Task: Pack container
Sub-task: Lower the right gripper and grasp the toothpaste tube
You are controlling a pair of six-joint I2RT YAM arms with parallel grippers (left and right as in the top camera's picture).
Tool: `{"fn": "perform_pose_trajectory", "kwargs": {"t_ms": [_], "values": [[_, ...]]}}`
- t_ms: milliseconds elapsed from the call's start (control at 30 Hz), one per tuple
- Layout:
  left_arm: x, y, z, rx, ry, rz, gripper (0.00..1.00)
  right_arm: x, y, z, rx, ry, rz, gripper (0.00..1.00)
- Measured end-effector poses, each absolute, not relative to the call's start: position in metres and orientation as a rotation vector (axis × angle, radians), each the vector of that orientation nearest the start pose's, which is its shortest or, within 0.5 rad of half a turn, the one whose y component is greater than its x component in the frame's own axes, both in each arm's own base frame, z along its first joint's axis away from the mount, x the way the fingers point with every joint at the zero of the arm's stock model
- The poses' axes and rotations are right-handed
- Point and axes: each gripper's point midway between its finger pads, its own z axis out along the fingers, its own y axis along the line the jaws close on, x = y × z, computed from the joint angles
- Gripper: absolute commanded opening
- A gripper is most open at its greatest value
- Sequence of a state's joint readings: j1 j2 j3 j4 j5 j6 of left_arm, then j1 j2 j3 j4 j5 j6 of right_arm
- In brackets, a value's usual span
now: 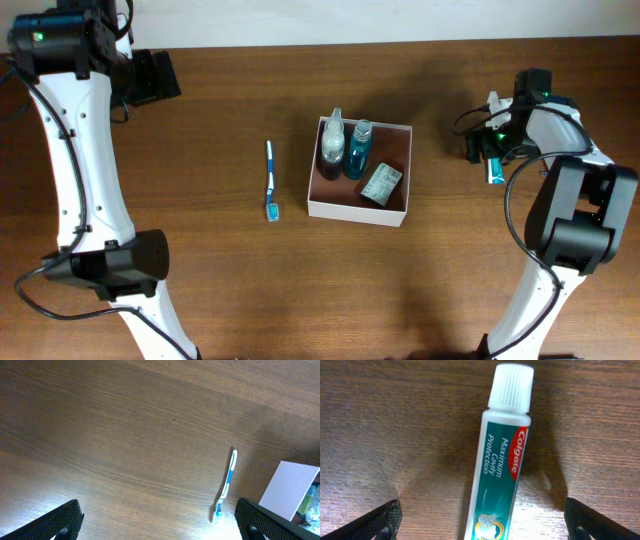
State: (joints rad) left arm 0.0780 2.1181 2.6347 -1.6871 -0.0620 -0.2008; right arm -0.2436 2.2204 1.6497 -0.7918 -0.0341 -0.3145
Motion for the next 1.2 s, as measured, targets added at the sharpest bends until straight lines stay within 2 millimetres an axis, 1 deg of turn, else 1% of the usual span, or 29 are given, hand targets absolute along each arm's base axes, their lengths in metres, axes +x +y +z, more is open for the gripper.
{"fn": "perform_pose_trajectory", "kwargs": {"t_ms": [67,200,300,333,367,500,600,667,700,867,933,967,1033,1133,1200], "values": [[0.434,0.045,0.286,-0.398,2.709,0.051,0.99,0.458,-0.107,0.002,-0.11,2.92,-0.037,0.99],[0.434,0.045,0.286,-0.398,2.709,0.051,0.99,0.462,-0.107,0.002,-0.112,2.9,-0.033,0.89],[0.434,0.045,0.286,-0.398,2.709,0.051,0.99,0.464,-0.107,0.002,-0.112,2.891,-0.031,0.72],[0.434,0.045,0.286,-0.398,2.709,0.051,1.0,0.465,-0.107,0.002,-0.113,2.888,-0.032,0.68],[0.434,0.045,0.286,-0.398,2.709,0.051,1.0,0.465,-0.107,0.002,-0.114,2.886,-0.032,0.6],[0.434,0.045,0.286,-0.398,2.709,0.051,0.99,0.466,-0.107,0.002,-0.117,2.886,-0.037,0.35],[0.434,0.045,0.286,-0.398,2.709,0.051,0.99,0.465,-0.108,0.002,-0.106,2.889,-0.044,0.3],[0.434,0.045,0.286,-0.398,2.709,0.051,0.99,0.464,-0.109,0.002,-0.102,2.893,-0.049,0.24],[0.434,0.045,0.286,-0.398,2.709,0.051,0.99,0.463,-0.109,0.001,-0.1,2.897,-0.052,0.2],[0.434,0.045,0.286,-0.398,2.709,0.051,1.0,0.452,-0.11,0.004,-0.085,2.954,-0.057,0.14],[0.434,0.045,0.286,-0.398,2.709,0.051,0.99,0.448,-0.11,0.007,-0.08,2.981,-0.056,0.07],[0.434,0.045,0.286,-0.398,2.709,0.051,0.99,0.447,-0.11,0.01,-0.076,2.989,-0.056,0.06],[0.434,0.045,0.286,-0.398,2.709,0.051,0.99,0.45,-0.111,0.019,-0.066,2.994,-0.054,0.06],[0.434,0.045,0.286,-0.398,2.709,0.051,0.99,0.458,-0.113,0.04,-0.063,2.984,-0.058,0.06],[0.434,0.045,0.286,-0.398,2.709,0.051,0.99,0.463,-0.113,0.059,-0.064,2.97,-0.058,0.06]]}}
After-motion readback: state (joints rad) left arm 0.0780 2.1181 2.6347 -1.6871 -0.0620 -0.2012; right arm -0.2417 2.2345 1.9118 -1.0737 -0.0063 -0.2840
